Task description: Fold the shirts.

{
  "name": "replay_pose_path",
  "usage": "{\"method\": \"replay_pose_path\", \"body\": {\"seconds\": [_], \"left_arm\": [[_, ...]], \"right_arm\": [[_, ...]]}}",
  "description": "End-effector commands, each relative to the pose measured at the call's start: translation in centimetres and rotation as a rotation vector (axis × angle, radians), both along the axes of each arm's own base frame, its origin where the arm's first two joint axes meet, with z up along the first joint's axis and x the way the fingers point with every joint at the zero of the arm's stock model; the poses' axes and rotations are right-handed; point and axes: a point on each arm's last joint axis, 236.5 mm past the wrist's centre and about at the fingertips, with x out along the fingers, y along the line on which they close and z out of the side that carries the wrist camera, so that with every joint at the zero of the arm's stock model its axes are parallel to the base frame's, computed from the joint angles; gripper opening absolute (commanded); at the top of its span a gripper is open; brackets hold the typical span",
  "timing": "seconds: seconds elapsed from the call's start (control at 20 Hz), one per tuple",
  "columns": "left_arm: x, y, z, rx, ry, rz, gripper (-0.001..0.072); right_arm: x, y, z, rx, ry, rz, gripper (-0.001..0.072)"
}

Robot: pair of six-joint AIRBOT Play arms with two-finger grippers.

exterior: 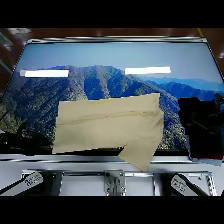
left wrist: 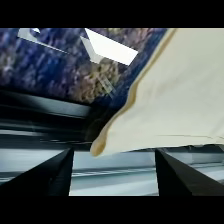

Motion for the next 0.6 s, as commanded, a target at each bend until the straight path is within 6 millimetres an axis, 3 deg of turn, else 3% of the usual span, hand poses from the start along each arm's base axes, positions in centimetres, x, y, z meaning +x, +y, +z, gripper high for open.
{"method": "replay_pose_path", "body": {"seconds": [0.0,0.35,0.4,0.45,0.55], "left_arm": [[0.3,-1.0,-1.8,0.019,-0.018,0.054,0.0598],[1.2,-3.5,-2.7,-0.009,-0.019,0.035,0.0581],[1.1,-3.8,-2.8,-0.01,-0.006,0.036,0.0456],[1.1,-4.0,-2.9,-0.014,0.003,0.033,0.028],[1.0,-4.2,-2.8,-0.021,0.004,0.028,0.0114]], "right_arm": [[1.6,0.2,0.3,0.024,-0.079,-0.038,0.0623],[1.6,0.0,0.2,0.017,-0.08,-0.037,0.0623],[1.4,0.0,0.1,0.013,-0.071,-0.032,0.0623],[0.8,0.0,-0.2,0.01,-0.048,-0.022,0.0623],[-1.8,0.9,-2.1,0.039,0.044,-0.006,0.0621]]}}
